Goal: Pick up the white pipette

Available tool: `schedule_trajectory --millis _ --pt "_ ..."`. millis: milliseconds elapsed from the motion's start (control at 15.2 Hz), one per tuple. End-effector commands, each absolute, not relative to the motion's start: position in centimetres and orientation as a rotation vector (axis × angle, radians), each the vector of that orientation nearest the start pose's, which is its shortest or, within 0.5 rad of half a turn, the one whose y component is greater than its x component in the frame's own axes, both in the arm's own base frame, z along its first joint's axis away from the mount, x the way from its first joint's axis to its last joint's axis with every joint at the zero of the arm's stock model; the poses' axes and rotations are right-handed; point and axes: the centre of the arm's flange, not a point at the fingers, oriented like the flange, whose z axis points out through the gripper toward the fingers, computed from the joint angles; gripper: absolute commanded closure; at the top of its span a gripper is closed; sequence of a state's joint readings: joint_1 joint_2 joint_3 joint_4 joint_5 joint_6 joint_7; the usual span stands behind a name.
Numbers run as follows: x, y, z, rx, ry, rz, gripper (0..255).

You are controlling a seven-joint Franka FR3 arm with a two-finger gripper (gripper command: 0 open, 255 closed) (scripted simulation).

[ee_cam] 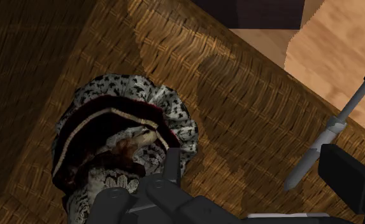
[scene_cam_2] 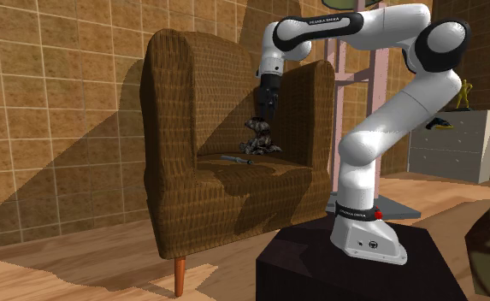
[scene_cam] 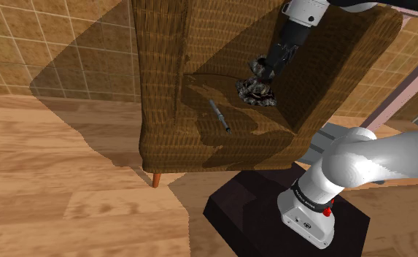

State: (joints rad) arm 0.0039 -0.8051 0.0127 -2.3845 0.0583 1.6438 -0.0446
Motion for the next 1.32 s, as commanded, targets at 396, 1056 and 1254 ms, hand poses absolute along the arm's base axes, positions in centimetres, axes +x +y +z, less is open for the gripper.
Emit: schedule_trajectory --millis 396,1056,1254 --pt "34.4 7.3 54.8 -3.08 0.225 -0.011 0" --pt "40.9 14.8 48.1 -3.008 0.662 0.116 0" --pt "40.9 14.8 46.5 -3.008 0.662 0.116 0"
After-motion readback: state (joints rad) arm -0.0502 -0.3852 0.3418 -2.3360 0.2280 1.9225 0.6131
